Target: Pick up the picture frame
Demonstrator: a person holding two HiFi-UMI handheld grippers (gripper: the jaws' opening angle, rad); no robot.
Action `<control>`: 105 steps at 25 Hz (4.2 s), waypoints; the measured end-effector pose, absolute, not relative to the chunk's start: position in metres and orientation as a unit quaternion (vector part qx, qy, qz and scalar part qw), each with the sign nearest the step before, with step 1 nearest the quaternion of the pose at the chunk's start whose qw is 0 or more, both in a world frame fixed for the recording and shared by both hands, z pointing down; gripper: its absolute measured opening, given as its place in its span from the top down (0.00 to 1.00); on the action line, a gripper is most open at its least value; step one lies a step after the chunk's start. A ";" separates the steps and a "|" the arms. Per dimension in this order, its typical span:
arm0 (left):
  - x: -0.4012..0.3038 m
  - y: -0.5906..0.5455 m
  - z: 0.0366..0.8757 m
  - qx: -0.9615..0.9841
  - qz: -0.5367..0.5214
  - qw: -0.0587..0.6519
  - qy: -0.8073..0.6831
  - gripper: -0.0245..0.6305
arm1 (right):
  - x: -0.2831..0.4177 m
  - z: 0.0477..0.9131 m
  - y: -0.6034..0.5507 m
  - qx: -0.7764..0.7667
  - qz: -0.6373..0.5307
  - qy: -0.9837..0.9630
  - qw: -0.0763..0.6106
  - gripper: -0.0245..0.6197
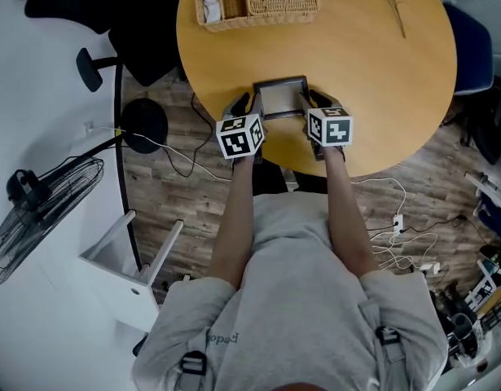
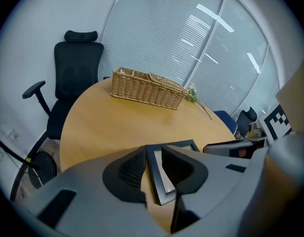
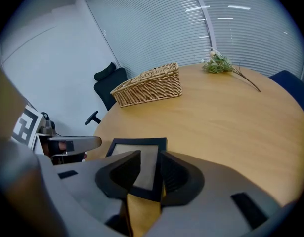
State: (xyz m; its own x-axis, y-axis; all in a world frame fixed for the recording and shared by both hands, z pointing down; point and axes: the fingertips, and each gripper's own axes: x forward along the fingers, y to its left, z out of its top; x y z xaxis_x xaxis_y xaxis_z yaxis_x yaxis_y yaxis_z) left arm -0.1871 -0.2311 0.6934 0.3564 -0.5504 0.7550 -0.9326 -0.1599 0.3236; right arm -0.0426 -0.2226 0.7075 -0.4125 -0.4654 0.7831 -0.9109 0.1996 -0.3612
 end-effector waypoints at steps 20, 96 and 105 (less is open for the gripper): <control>-0.174 -0.203 0.737 0.700 0.255 0.448 -0.494 0.75 | -0.043 0.738 -0.225 0.478 0.411 -0.722 0.286 0.77; -0.179 -0.191 0.604 0.687 0.212 0.306 -0.624 0.83 | -0.043 0.611 -0.221 0.466 0.287 -0.809 0.215 0.84; -0.169 -0.195 0.577 0.699 0.188 0.288 -0.627 0.83 | -0.033 0.580 -0.223 0.472 0.259 -0.819 0.198 0.84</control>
